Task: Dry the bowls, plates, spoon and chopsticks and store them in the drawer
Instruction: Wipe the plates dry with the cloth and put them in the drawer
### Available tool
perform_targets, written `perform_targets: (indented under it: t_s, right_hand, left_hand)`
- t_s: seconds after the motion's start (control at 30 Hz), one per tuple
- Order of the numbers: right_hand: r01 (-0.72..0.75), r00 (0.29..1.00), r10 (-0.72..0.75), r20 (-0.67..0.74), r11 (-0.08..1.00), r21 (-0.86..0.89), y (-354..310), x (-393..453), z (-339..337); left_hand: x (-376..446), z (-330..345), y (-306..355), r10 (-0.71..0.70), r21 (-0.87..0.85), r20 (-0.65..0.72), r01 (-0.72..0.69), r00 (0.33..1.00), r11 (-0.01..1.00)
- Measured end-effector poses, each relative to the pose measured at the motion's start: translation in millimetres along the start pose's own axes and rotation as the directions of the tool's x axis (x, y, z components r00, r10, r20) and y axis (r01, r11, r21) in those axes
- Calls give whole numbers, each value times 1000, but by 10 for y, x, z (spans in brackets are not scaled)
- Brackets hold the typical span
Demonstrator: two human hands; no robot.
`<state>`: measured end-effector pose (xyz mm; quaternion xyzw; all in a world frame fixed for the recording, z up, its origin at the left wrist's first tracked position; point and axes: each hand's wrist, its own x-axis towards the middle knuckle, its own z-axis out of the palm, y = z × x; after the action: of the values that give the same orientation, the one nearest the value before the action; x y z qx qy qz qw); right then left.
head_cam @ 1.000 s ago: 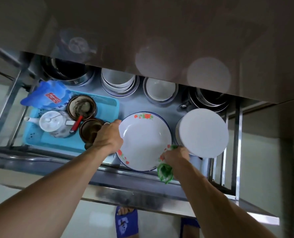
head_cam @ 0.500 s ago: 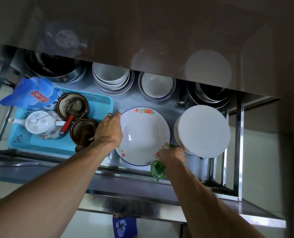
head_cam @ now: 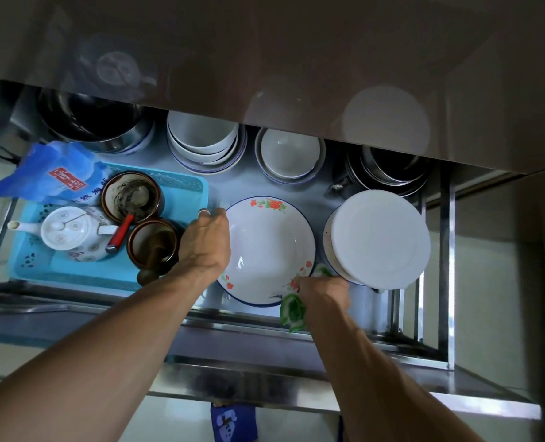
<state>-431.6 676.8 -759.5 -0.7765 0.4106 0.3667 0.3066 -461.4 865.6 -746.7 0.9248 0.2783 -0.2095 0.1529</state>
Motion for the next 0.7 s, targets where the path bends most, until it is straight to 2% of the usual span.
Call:
perform_targets:
  t_s: [0.3, 0.43, 0.5, 0.57, 0.7]
  right_hand:
    - [-12, 999, 12, -34, 1000, -6, 156, -64, -164]
    - [47, 998, -45, 41, 998, -36, 120, -177, -130]
    - [94, 991, -89, 95, 995, -45, 113, -262, -140]
    - [151, 980, -148, 130, 988, -16, 107, -410, -202]
    - [311, 927, -311, 212, 950, 32, 32, -899, -564]
  left_hand:
    - [-25, 1, 36, -19, 71, 2, 18, 1000, 997]
    - [-132, -98, 81, -27, 70, 57, 23, 998, 997]
    - [-288, -197, 123, 50, 114, 43, -55, 998, 992]
    - [-466, -288, 155, 192, 114, 46, -196, 980, 974]
    - [-878, -697, 289, 474, 17, 115, -479, 873, 878]
